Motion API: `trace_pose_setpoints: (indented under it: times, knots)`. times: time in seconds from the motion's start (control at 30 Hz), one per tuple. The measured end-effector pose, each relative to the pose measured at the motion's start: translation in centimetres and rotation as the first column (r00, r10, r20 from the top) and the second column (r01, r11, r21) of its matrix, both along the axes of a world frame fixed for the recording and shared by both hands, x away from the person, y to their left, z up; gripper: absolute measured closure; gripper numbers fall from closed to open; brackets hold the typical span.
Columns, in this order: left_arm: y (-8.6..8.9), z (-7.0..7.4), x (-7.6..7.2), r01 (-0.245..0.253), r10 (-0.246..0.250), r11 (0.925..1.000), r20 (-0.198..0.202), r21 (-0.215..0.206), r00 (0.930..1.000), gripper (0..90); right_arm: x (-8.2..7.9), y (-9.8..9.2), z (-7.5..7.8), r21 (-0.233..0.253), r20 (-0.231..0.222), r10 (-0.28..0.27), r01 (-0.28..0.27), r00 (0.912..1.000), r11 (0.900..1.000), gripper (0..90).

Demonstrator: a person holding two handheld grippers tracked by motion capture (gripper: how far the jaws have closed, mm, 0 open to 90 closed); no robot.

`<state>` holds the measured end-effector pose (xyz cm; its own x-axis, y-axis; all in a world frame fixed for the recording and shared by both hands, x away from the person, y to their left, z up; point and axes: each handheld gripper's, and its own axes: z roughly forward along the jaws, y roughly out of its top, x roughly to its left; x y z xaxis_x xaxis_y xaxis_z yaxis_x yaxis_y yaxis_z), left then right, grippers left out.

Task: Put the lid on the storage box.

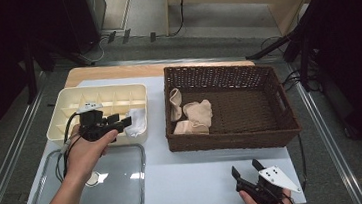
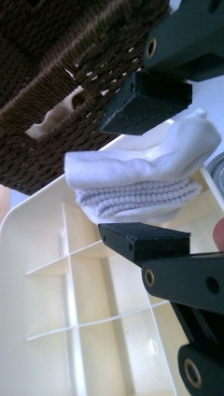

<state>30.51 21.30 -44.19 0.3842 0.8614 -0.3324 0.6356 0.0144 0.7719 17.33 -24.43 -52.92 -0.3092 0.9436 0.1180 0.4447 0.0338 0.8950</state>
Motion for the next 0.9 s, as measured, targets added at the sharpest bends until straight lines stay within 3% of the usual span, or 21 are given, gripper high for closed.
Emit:
trace_pose_setpoints:
  times: [0.2, 0.37, 0.7, 0.8, 0.9]
  knots:
    - [0.7, 0.5, 0.0, -0.011, 0.011, 0.9999, 0.001, -0.008, 0.9999, 47.3, 0.1, 0.0, 0.0, 0.0, -0.002, -0.001, 0.001, 1.0, 1.0, 24.1]
    - [0.0, 1.0, 0.6, 0.005, -0.005, 1.0, 0.006, -0.006, 1.0, 51.4, 0.1, 0.2, 0.0, 0.007, 0.001, 0.004, -0.004, 1.0, 1.0, 24.7]
    - [-1.2, -0.5, 4.0, 0.025, -0.024, 0.9996, -0.078, 0.012, 0.9967, 56.9, 0.1, -0.1, 0.0, 0.015, -0.004, -0.001, 0.001, 1.0, 1.0, 24.9]
    - [-1.6, -0.7, 3.9, 0.042, -0.038, 0.9981, -0.076, 0.044, 0.9964, 67.6, 0.1, -0.3, 0.0, 0.012, -0.006, -0.004, 0.004, 1.0, 1.0, 25.0]
    - [-1.7, -0.7, 3.3, 0.067, -0.064, 0.9967, -0.074, 0.046, 0.9952, 75.6, 0.1, -0.3, 0.0, 0.011, -0.001, 0.002, -0.002, 1.0, 1.0, 25.0]
